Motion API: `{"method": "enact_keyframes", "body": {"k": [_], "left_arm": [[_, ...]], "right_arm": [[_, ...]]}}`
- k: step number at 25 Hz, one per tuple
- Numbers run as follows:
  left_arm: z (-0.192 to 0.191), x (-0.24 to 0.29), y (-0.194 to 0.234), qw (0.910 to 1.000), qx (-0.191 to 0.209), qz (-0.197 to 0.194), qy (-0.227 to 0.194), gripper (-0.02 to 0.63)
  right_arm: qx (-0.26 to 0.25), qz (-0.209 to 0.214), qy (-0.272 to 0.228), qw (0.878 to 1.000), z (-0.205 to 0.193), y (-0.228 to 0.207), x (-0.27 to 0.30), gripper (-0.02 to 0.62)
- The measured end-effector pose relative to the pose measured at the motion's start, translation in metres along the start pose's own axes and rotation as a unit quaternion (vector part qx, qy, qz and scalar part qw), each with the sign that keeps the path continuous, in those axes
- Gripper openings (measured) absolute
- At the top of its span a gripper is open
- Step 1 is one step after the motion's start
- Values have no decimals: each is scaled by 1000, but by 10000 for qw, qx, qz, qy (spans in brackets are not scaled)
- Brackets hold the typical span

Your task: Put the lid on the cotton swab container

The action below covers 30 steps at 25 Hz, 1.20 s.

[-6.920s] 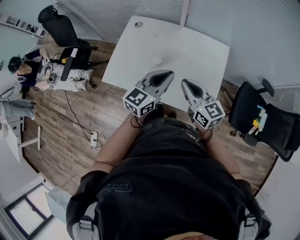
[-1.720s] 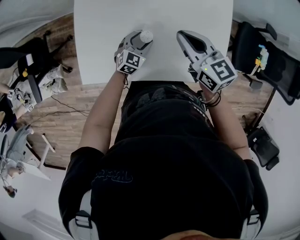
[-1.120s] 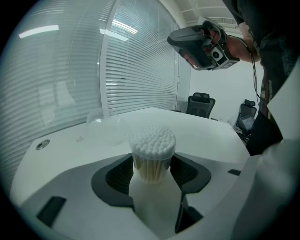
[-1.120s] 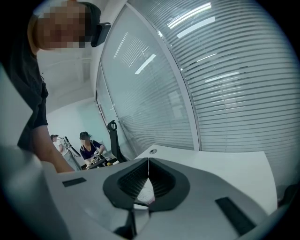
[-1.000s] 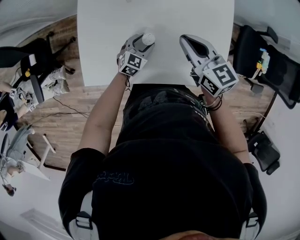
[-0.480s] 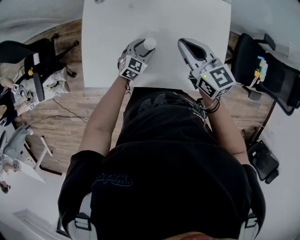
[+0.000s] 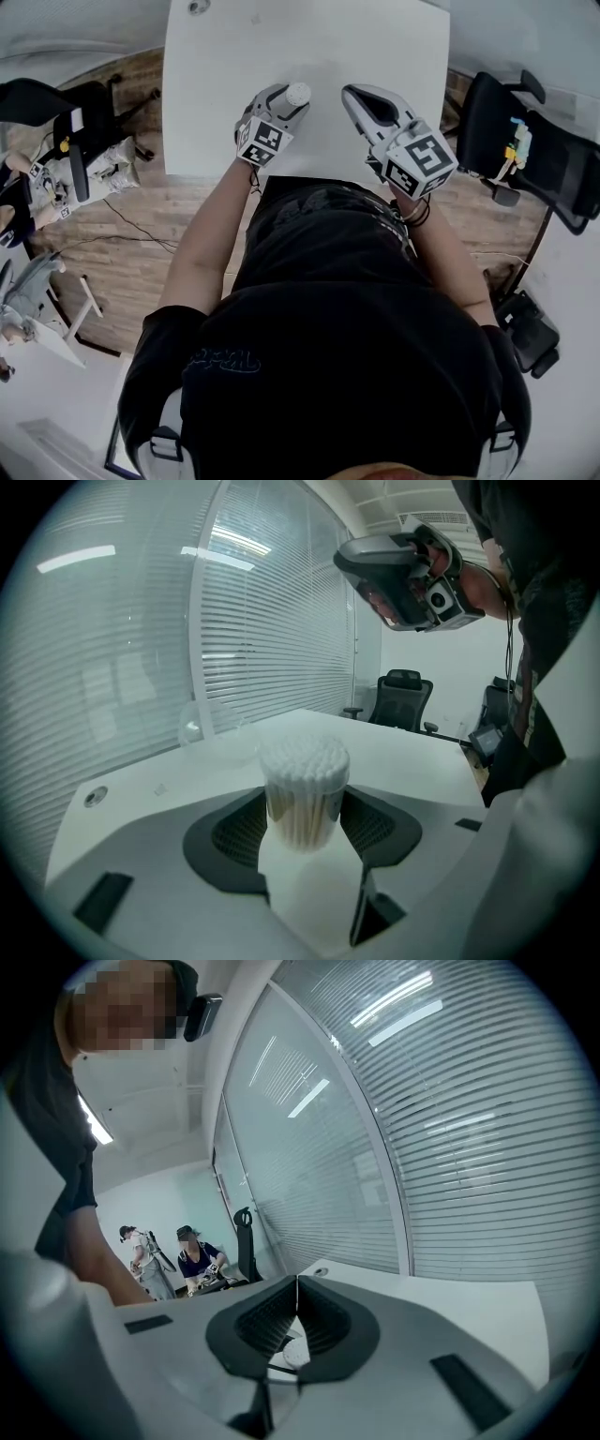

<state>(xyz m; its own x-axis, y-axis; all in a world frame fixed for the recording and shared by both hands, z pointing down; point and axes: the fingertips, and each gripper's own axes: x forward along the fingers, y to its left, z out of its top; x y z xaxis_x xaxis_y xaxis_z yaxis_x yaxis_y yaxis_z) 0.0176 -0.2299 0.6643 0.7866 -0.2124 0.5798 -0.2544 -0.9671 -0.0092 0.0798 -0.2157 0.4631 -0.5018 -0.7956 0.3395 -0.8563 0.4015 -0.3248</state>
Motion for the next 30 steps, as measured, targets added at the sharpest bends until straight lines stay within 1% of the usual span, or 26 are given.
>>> {"method": "enact_keyframes", "body": {"k": [5, 11, 15, 21, 25, 30], "left_arm": [[14, -5, -12, 9997, 85, -153, -146, 255], [35, -10, -24, 9994, 190, -167, -232, 255], [56, -18, -34, 9991, 65, -167, -384, 255], [93, -38, -54, 9977, 162, -275, -590, 255], [116, -54, -64, 9980, 106, -184, -599, 255], [137, -69, -77, 9980, 155, -119, -595, 253]], "right_arm": [[-51, 110, -68, 9999, 1, 4, -11, 23], [-136, 194, -144, 9996, 5, 3, -22, 23], [-190, 250, -246, 9992, 12, 5, -32, 23], [-301, 342, -400, 9982, 21, 12, -45, 23], [-355, 433, -513, 9971, 27, 21, -58, 23], [-484, 558, -623, 9953, 30, 32, -75, 23]]}}
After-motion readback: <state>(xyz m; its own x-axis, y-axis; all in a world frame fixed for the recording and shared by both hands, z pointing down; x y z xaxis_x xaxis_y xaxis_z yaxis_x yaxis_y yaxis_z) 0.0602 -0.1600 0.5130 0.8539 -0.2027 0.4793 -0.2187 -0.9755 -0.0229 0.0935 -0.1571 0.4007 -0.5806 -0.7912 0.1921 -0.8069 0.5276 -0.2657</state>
